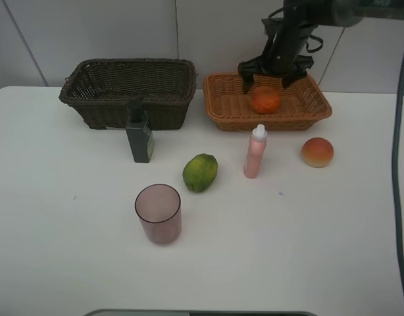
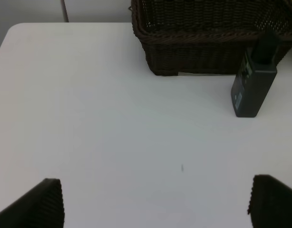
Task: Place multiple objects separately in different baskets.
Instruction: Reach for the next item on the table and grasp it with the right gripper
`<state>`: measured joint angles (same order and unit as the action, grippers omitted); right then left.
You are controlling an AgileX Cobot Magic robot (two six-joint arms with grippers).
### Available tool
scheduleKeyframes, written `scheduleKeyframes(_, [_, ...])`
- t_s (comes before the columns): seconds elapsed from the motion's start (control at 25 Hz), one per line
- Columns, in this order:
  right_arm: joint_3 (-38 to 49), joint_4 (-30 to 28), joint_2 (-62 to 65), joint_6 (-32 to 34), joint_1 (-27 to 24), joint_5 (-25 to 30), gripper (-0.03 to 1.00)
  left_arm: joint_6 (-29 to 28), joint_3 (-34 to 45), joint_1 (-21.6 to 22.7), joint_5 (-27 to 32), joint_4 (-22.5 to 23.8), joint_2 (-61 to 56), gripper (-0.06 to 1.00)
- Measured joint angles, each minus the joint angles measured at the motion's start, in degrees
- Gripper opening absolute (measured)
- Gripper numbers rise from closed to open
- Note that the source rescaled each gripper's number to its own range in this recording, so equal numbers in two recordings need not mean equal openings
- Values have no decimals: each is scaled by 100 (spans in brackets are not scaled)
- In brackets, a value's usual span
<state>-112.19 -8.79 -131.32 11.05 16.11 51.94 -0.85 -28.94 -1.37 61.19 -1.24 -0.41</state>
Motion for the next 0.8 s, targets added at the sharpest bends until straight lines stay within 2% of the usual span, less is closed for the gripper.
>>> scheduleKeyframes(0.12, [233, 149, 302, -161, 6, 163, 100, 0, 0, 0, 0, 0, 0, 100])
scheduleKeyframes(0.24, [918, 177, 765, -318, -12, 117, 100, 0, 0, 0, 0, 0, 0, 100])
scheduleKeyframes(0.56, [3315, 244, 2295, -451, -270, -852, 100, 0, 0, 0, 0, 0, 0, 100])
scheduleKeyframes(0.8, [4406, 261, 3111, -784, -646, -1160, 100, 0, 0, 0, 0, 0, 0, 100])
